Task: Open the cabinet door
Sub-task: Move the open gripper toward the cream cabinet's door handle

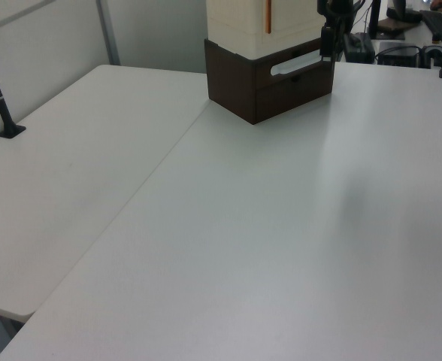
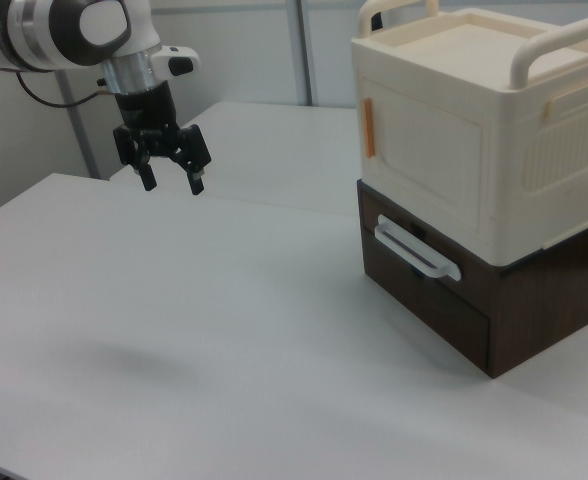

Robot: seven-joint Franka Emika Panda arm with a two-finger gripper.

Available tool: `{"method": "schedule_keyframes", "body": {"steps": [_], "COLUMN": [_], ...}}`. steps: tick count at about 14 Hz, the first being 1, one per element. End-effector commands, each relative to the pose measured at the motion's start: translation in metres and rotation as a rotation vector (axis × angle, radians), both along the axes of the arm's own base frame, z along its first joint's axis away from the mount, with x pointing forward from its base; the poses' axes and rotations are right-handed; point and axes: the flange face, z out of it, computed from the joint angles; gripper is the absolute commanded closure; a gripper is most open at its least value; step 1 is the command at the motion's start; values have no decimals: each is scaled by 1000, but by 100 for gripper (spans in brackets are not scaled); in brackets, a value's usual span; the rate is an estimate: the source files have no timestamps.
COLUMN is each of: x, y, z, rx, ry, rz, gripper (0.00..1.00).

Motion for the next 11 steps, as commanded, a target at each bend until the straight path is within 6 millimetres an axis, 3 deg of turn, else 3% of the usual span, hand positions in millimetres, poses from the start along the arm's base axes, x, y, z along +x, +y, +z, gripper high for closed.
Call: {"method": "schedule_keyframes", "body": {"steps": [1, 11], "x": [-12, -9], "y": [-3, -6], "z": [5, 8], "rx": [-15, -16], "ry": [40, 30], "rz": [-24, -32], "gripper": [0, 0]}}
